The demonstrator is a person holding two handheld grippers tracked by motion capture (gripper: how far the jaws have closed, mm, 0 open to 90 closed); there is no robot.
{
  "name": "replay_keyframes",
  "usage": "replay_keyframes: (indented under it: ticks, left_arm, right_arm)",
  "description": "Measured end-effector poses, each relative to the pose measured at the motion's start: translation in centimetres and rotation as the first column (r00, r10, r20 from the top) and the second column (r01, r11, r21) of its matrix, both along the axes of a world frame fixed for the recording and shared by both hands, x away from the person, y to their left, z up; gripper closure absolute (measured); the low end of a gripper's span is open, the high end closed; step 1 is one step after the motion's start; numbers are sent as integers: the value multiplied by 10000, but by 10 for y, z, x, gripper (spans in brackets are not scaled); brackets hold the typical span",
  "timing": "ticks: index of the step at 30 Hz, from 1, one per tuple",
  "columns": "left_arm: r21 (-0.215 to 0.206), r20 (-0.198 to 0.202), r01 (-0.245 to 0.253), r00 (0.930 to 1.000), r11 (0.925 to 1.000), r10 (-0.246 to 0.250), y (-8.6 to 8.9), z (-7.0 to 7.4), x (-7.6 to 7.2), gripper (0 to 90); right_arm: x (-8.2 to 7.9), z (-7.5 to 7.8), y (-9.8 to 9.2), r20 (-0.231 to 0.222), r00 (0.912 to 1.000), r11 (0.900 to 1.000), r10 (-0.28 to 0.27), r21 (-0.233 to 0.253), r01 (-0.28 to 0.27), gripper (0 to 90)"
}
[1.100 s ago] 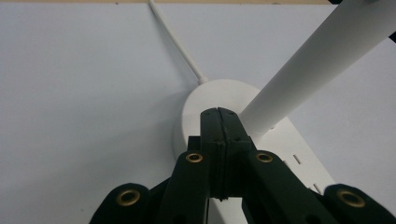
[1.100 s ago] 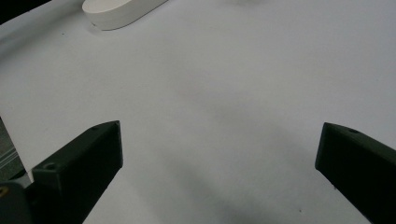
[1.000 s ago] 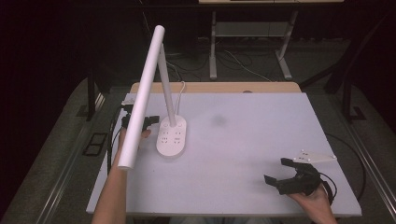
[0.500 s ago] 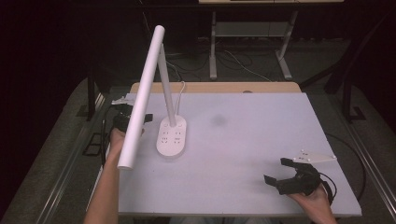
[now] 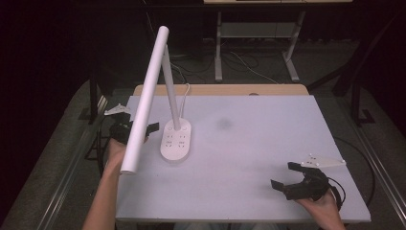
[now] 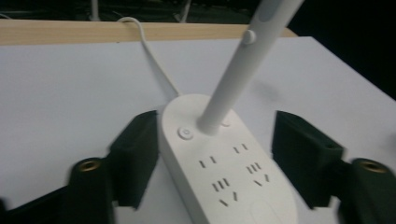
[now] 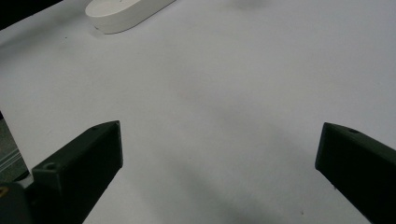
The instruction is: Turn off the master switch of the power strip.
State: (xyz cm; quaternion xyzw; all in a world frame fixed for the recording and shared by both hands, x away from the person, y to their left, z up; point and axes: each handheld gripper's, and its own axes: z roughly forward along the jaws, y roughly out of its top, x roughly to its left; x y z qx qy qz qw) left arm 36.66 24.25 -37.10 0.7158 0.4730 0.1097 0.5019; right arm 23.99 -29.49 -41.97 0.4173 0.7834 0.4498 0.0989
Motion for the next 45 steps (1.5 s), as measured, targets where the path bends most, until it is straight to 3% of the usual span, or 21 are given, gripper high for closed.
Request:
replay_keyframes:
  ticks: [7,9,24,38,45]
  left_arm:
    - [-251,153,147,9998,9996,-143,0,0,-17,80]
    - [-328,-55,321,9995,9989,-323,-1,0,-20,0]
    - [-476,634,528,9968,9975,-497,-12,-10,-61,0]
    - [-439,961,1211,9885,9917,-1165,-33,-24,-95,0]
    - [-107,843,1741,9814,9847,-1727,-45,-33,-106,0]
  right_arm:
    - [-1,0,1,19,10000,10000,-21,-1,21,2]
    - [-1,0,1,21,10000,10000,-26,-6,26,2]
    - [-1,1,1,57,10000,10000,-29,26,29,2]
    - [-3,2,0,126,9999,9999,-59,92,57,2]
    - [-4,3,-1,89,9999,9998,-74,180,72,2]
